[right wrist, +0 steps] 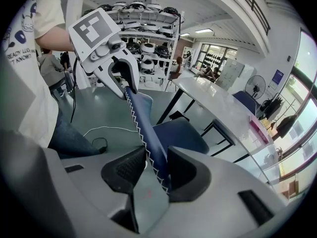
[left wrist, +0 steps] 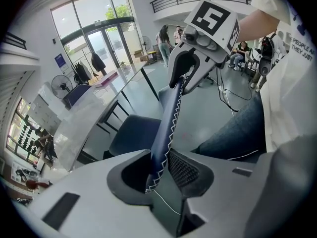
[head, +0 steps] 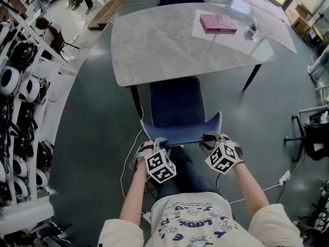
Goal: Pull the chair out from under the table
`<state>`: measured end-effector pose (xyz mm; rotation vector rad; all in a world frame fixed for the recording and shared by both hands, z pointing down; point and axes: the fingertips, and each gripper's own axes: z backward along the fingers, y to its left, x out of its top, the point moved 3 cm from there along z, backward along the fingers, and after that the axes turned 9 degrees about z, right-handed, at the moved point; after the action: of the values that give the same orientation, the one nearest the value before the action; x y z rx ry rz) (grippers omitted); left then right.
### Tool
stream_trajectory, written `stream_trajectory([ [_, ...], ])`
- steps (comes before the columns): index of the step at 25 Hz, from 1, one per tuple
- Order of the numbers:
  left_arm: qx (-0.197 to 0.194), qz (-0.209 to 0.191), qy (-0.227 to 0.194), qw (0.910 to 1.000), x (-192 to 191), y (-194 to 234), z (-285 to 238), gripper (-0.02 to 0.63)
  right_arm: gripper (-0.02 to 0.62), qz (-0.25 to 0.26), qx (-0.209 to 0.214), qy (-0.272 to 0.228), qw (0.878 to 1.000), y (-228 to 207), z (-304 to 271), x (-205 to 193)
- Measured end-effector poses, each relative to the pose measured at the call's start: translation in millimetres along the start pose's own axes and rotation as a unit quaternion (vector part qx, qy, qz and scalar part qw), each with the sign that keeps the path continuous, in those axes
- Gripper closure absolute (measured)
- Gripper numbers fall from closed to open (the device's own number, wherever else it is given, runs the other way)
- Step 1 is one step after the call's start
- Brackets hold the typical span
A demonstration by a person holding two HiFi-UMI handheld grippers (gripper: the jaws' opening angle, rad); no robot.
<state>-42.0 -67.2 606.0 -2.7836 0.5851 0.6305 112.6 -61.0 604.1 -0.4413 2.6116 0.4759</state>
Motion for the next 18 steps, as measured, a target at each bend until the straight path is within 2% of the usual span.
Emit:
stream_trajectory([
  [18,-0.002,-0.005,0.000,1.0000,-6,-37,12,0.491,0.451,0.003,0.005,0.011,1.000,29,16,-12],
])
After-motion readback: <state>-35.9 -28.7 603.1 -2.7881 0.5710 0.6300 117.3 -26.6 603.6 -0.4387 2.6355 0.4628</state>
